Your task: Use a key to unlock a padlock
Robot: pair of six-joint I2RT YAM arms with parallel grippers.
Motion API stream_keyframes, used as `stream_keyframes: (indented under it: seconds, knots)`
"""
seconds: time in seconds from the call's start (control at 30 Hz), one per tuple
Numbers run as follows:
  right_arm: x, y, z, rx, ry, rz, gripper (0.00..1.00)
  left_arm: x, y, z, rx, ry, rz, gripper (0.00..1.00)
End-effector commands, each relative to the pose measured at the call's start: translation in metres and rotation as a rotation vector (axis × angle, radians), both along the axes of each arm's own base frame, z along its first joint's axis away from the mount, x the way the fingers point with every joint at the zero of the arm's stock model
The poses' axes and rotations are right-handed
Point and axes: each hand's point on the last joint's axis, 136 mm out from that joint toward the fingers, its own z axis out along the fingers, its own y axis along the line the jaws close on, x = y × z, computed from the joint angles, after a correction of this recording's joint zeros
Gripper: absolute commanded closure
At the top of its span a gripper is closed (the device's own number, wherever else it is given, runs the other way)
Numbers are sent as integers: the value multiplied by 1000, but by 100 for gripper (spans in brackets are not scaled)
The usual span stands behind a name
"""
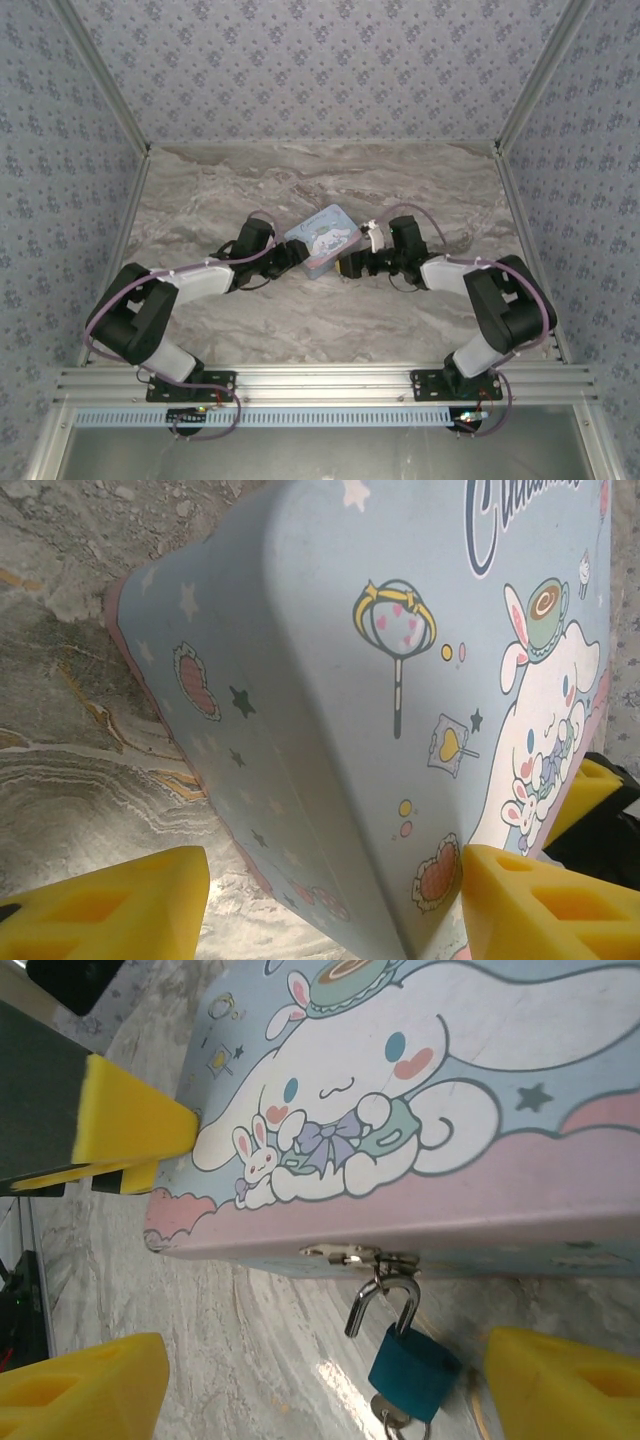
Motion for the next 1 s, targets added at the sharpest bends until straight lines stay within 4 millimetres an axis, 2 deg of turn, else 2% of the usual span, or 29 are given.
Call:
stream_keyframes:
  seconds: [0.0, 0.2, 0.57, 0.97]
  knots:
    - [2, 9, -5, -5, 10, 38, 18, -23, 21, -31, 117, 93, 8, 35]
    - [3, 19, -15, -6, 27, 49, 20, -22, 21, -30, 114, 89, 9, 35]
    - [3, 26, -14, 48, 33, 61, 24, -23, 20, -30, 112, 89, 8, 35]
    - [3, 20, -11, 92, 43, 45, 40, -23, 21, -31, 114, 92, 7, 35]
